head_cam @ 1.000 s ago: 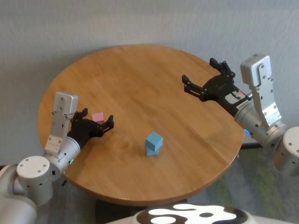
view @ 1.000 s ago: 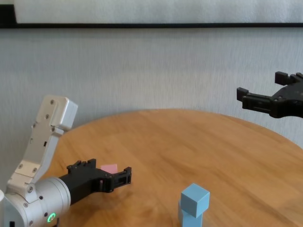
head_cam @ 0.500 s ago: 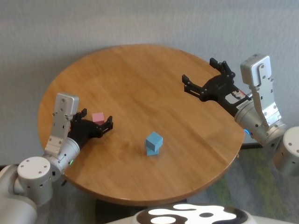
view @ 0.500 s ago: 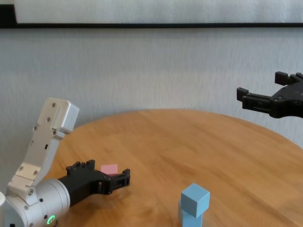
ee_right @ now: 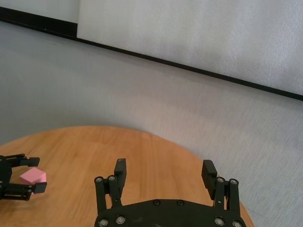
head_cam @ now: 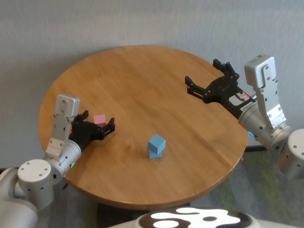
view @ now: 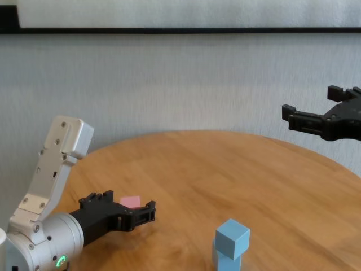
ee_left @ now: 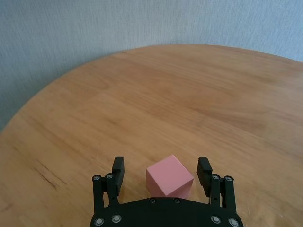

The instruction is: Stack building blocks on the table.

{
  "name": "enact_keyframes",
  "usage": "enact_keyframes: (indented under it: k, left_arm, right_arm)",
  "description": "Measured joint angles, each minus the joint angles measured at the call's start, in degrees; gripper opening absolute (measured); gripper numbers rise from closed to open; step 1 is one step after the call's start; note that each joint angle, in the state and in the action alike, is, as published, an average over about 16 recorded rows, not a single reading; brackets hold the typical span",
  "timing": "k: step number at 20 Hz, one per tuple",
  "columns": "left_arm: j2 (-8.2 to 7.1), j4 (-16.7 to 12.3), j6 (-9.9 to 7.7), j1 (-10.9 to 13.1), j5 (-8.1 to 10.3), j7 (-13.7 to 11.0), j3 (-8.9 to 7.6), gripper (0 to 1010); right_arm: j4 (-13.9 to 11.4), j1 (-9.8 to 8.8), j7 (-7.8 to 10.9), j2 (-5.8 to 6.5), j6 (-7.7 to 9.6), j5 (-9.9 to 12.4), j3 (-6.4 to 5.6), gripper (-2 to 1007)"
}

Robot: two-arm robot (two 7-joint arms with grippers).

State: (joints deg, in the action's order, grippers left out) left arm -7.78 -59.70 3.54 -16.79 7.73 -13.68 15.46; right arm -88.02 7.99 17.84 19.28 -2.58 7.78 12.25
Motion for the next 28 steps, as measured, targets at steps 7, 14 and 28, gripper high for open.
enact_keyframes:
  k: [7,14,28]
  left_arm:
    - [0.00,-0.12,-0.14,0.03,0.17,-0.03,-0.02,997]
    - [0.00,-0.19,-0.21,0.06,0.25,-0.04,-0.04,936]
    - [0.00,-0.26,-0.28,0.09,0.33,-0.04,-0.06,618]
  right_arm:
    - [0.00,0.00,0.00,0.00,0.00,0.00,0.00,1005]
    - [0.00,0.00,0.00,0.00,0.00,0.00,0.00,1005]
    - [0.00,0.00,0.00,0.00,0.00,0.00,0.00,1005]
